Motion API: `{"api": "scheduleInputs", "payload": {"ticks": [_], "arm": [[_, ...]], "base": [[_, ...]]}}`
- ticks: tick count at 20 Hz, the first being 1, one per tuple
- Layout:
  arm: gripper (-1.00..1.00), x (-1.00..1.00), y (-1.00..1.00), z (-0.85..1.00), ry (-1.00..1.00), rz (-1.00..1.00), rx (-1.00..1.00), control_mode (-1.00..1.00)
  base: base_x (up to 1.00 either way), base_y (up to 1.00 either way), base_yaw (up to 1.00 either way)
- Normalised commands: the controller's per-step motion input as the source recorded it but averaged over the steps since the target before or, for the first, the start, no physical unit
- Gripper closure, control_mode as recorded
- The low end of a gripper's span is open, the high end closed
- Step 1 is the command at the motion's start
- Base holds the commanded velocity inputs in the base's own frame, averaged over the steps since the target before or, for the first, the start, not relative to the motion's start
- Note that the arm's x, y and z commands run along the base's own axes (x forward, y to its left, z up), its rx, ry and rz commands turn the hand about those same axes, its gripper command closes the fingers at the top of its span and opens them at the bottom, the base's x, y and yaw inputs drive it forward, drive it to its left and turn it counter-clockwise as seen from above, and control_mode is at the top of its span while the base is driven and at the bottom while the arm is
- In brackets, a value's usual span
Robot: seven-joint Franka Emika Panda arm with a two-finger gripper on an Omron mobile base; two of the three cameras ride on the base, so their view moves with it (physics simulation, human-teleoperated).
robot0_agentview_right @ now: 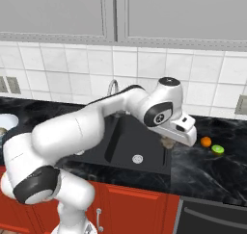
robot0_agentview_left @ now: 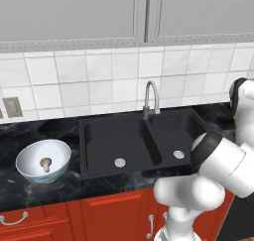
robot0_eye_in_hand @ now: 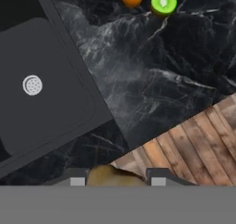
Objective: There is a mixed pile of frozen fruits and vegetables on the counter. Locate all the frozen vegetables and place the items in a bowl on the counter. Take all the frozen fruits and defrost them in a running sink.
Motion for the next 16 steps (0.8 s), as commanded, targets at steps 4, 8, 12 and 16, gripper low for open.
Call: {"api": "scheduleInputs", "payload": {"ticks": [4, 8, 12, 16], "arm": [[1.0, -0.23, 0.7, 0.24, -0.06, 0.0, -0.05, -1.0], [1.0, -0.04, 0.65, 0.24, -0.09, 0.0, 0.0, -1.0], [1.0, -0.07, 0.5, 0.36, -0.04, 0.0, 0.0, -1.0], [1.0, -0.22, 0.42, 0.49, 0.0, 0.0, 0.0, -1.0]], "base": [[0.0, 0.0, 0.0], [0.0, 0.0, 0.0], [0.0, 0.0, 0.0], [0.0, 0.0, 0.0]]}}
